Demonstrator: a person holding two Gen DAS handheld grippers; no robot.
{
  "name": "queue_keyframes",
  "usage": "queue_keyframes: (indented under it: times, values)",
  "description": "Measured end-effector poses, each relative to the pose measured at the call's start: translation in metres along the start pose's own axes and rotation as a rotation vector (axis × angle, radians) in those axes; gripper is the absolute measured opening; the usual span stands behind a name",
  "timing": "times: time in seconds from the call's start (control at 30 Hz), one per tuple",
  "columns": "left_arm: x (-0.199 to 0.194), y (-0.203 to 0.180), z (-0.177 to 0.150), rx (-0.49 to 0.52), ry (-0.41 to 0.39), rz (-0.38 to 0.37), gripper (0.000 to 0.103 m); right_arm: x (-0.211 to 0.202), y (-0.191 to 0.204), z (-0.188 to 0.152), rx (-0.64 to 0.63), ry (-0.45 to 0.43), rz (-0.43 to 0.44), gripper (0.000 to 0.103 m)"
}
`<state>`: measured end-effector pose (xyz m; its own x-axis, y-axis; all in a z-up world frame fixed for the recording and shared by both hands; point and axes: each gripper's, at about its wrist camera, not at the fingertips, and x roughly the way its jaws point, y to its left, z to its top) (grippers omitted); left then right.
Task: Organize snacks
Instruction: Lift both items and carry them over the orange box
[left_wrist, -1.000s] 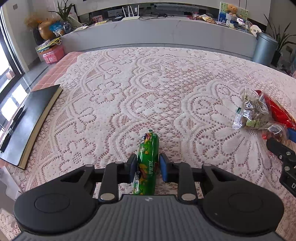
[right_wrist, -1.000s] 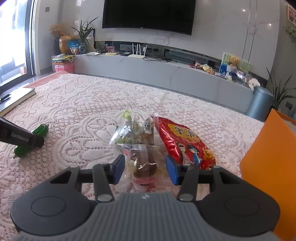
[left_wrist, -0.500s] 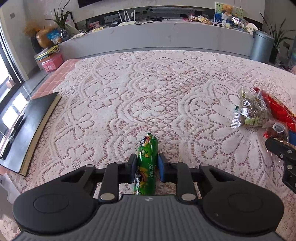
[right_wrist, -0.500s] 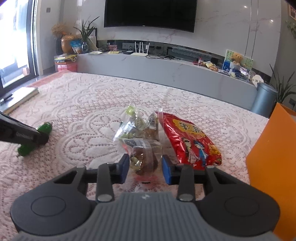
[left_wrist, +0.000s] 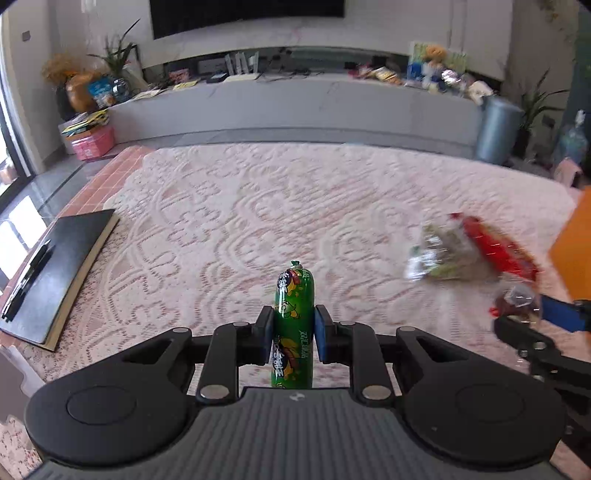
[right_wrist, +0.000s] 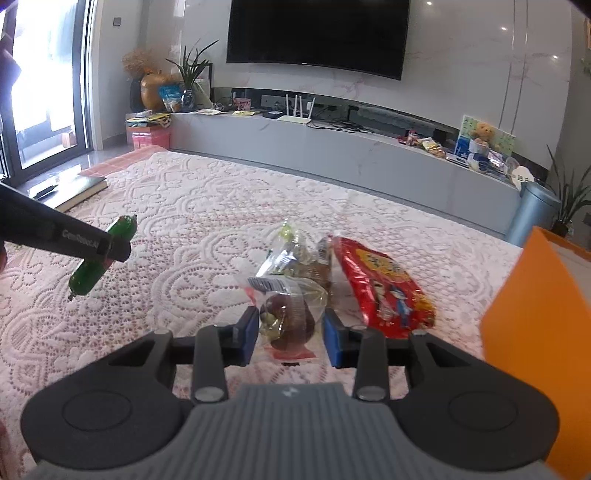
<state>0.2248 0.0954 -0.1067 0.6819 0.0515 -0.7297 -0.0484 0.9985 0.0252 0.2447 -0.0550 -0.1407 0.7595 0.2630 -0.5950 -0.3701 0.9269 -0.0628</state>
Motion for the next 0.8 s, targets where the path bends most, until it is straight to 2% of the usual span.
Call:
queue_keyframes:
  times: [0.13, 0.27, 0.57, 0.8]
  values:
    - [-0.022, -0.018, 0.004, 0.01, -0.042, -0.058, 0.025, -0.024, -0.004, 0.002, 0.01, -0.014, -0.016, 0.035]
    - [-0.043, -0.041, 0.006, 0.01, -0.047, -0.129, 0.025, -0.059, -0.01, 0.0, 0.024, -0.026, -0.033, 0.035]
    - [-0.09, -0.092, 0.026, 0.04, -0.107, -0.273, 0.025, -0.138, -0.045, 0.001, 0.074, -0.062, -0.07, 0.035]
    - [-0.106, -0.15, 0.04, 0.127, -0.122, -0.388, 0.025, -0.193, -0.091, 0.0, 0.076, -0.108, -0.178, 0.035]
